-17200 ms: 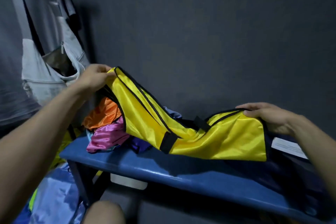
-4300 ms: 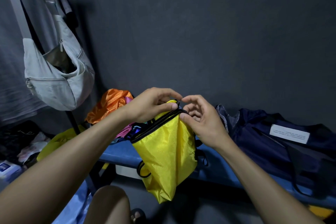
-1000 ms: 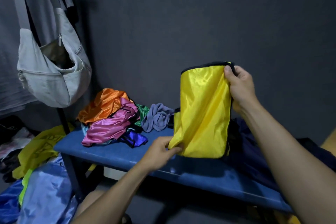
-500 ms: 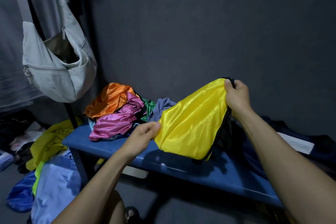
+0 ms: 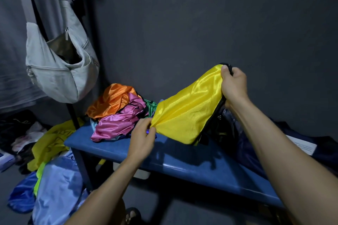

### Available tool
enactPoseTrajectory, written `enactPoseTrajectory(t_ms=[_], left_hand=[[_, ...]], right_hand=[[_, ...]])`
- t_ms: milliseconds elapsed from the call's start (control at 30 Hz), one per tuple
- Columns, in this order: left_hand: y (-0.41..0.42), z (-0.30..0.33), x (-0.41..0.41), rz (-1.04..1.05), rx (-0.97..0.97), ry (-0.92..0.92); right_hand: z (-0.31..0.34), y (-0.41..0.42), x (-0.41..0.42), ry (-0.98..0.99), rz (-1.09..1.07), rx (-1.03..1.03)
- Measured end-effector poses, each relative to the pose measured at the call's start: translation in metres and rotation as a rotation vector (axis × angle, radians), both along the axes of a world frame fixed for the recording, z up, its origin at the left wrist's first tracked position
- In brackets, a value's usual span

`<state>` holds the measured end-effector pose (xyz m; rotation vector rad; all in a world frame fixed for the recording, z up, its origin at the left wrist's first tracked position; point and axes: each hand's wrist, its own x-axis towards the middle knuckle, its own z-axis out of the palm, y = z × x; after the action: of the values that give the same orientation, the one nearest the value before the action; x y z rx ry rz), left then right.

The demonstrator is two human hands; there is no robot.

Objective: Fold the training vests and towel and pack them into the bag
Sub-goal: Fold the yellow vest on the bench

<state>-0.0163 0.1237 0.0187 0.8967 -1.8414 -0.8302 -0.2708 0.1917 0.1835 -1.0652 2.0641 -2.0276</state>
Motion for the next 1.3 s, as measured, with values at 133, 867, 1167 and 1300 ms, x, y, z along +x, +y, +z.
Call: enactPoseTrajectory(t_ms=[133, 867, 1167, 1300], left_hand=[[-0.002, 0.014, 0.001, -0.156, 0.338, 0.307], [0.092, 0.053, -0.041, -0.375, 0.103, 0.137], [0.075, 0.068, -0.063, -0.054, -0.004, 0.131], [0.079, 0.07, -0.072, -0.01, -0.08, 0.064]], right_hand=[[0.012, 0.007, -0.002, -0.005, -0.006, -0.015], [0.072, 0.012, 0.026, -0.349, -0.088, -0.122], [0.091, 0.016, 0.047, -0.44, 0.034, -0.099], [0.092, 0.012, 0.056, -0.46, 0.06, -0.109]])
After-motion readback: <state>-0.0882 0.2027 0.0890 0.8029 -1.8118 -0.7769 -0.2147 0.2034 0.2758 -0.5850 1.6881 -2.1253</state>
